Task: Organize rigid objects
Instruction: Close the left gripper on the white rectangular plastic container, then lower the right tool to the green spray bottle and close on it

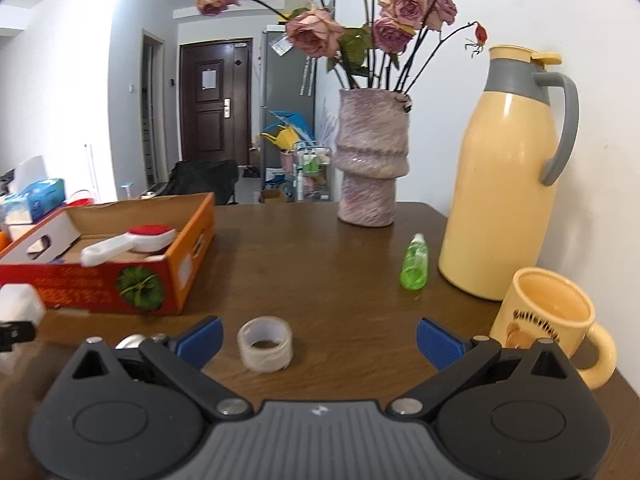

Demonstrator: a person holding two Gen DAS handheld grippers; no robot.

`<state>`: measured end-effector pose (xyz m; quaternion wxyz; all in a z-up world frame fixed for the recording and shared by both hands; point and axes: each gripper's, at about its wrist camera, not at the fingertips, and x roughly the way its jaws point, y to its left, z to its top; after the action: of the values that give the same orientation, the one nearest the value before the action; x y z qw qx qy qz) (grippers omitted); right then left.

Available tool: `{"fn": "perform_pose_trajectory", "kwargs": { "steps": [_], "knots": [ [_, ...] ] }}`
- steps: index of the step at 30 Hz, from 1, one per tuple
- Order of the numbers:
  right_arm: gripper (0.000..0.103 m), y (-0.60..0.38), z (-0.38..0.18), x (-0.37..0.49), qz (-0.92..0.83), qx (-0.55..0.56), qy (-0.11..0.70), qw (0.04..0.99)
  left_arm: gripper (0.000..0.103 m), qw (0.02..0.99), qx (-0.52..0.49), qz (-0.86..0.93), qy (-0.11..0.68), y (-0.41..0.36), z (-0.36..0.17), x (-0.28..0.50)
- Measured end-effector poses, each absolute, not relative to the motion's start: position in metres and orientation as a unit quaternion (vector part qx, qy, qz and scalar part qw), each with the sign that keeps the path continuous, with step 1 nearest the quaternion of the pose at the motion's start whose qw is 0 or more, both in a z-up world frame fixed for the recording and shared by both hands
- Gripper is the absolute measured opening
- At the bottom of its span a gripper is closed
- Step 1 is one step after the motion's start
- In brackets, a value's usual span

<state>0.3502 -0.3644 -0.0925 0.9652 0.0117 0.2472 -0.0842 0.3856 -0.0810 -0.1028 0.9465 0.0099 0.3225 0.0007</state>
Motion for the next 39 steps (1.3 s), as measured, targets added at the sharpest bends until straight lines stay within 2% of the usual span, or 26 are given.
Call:
{"fn": "perform_pose_trajectory", "kwargs": {
  "steps": [17,28,39],
  "knots": [
    [0.103,-0.414,-0.092,0.447,-0.148,-0.004,0.263,0.954,0.066,0.946,-0.009,0.015,0.325,-0.069,-0.099,0.405],
    [0.099,-0.450,-0.116,0.511,-0.191,0.004,0.293,0.937,0.066,0.946,-0.014,0.037,0.322,-0.057,-0.097,0.425],
    [0.098,-0.458,-0.141,0.535,-0.192,0.006,0.308,0.932,0.066,0.942,-0.021,0.054,0.331,-0.047,-0.101,0.436]
  ]
}}
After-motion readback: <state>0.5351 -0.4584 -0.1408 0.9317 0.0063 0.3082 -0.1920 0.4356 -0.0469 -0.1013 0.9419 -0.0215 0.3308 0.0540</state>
